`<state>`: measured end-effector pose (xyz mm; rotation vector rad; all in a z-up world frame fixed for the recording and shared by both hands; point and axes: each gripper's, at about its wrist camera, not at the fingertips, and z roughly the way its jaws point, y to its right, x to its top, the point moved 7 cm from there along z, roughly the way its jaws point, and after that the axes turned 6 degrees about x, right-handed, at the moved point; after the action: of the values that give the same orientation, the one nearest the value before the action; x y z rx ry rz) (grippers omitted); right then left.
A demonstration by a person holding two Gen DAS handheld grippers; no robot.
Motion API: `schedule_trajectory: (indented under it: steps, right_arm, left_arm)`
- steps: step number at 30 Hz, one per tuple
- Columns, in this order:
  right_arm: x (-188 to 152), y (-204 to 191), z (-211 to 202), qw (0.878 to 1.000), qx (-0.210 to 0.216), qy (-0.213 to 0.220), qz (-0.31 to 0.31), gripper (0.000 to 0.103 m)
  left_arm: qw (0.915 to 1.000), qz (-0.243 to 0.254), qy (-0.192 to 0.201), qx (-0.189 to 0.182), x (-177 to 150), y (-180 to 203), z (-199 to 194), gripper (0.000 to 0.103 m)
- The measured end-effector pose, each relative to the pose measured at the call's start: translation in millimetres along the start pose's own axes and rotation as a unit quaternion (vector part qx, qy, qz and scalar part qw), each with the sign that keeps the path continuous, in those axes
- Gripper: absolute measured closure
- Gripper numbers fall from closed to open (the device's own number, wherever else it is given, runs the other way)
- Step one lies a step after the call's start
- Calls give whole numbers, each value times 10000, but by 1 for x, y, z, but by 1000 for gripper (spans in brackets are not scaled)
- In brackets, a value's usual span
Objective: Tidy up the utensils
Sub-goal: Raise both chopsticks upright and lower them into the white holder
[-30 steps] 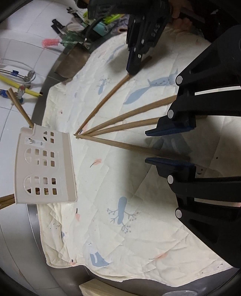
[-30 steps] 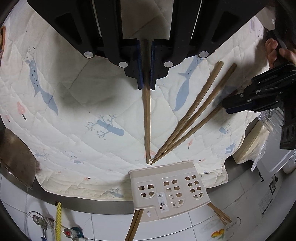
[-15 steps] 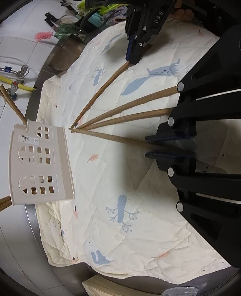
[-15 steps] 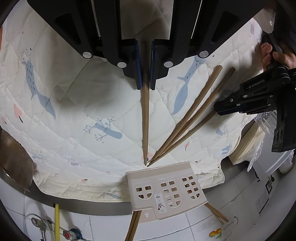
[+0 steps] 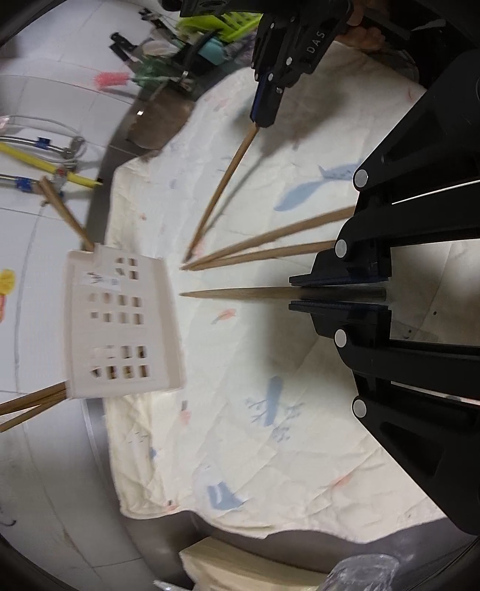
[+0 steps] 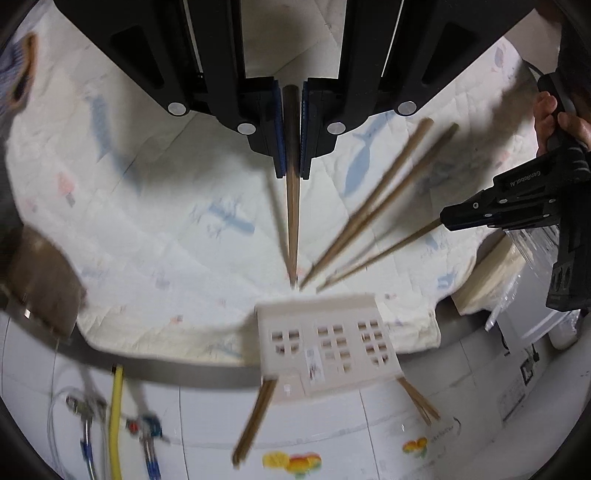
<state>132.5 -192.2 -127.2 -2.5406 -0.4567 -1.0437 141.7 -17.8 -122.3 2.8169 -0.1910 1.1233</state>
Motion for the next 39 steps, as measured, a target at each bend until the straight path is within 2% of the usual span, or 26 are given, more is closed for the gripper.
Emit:
schedule_trajectory:
  steps: [4,10,17,29,39]
  right_arm:
    - [29,-5,-24,9988,-37,390,-306,96]
    - [78,-12,-44,9952,57,755,-618,96]
    - [127,-15,-44,9931,227,778,-844,96]
    - [183,-22,-55,9888,488,787,-1171,96]
    - [237,-31,-82,9816,517,1149,-1435,96]
  left_arm:
    - [9997,-38,242,-40,23,-4,-17,97]
    - [9986,12,536,-38,61,-4,-34,97]
    - [9974,177,700,14,99,1,-40,97]
    - [9957,176,902,-75,148,-3,-54,98]
    - [9885,165,1501,17,214,-10,-100,98]
